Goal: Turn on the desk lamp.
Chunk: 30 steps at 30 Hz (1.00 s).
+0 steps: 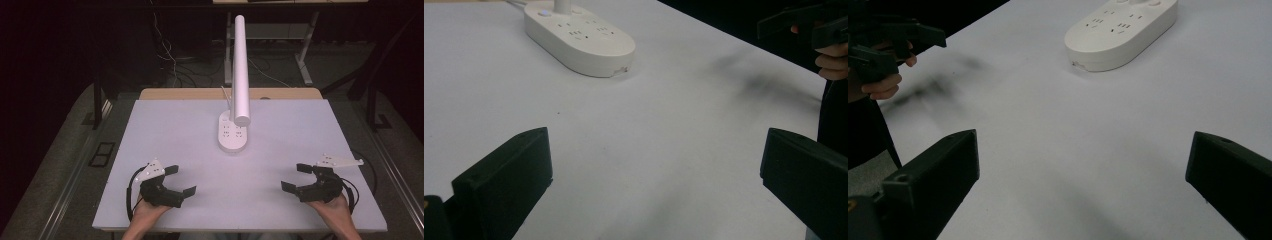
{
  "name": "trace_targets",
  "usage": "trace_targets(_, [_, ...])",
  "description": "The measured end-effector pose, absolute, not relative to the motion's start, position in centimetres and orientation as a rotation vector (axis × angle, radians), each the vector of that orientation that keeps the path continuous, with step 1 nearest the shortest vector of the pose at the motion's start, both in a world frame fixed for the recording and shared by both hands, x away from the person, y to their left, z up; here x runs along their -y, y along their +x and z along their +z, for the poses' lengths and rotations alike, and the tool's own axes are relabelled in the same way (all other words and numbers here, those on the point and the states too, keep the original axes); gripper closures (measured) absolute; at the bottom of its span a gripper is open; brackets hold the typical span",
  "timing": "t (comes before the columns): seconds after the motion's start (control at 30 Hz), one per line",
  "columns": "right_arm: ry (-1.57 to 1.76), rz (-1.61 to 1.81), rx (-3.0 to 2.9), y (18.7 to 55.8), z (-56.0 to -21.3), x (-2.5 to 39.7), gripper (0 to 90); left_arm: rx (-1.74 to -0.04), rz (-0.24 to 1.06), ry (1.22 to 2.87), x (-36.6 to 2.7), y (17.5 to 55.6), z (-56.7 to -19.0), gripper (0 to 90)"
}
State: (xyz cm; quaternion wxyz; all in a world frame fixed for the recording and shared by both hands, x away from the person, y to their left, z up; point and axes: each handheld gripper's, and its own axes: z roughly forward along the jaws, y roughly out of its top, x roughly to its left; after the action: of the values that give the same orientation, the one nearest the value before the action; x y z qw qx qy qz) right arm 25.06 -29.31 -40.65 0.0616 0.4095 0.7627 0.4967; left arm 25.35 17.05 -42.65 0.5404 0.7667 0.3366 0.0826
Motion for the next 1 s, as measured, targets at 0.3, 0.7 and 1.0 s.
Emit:
trace_targets(0.3, [1.225, 1.486, -2.323, 25.05, -40.66, 29.35, 0.5, -0.790, 0.199, 1.835, -16.87, 25.34, -42.68, 0.0])
trace_targets(0.7, [1.232, 1.475, -2.348, 25.19, -40.61, 29.26, 0.5, -0.798, 0.202, 1.836, -16.82, 25.32, -42.74, 0.0])
trace_targets(1.0, [1.230, 1.444, -2.373, 25.24, -40.67, 28.78, 0.5, -0.799, 0.206, 1.838, -16.80, 25.24, -42.73, 0.0])
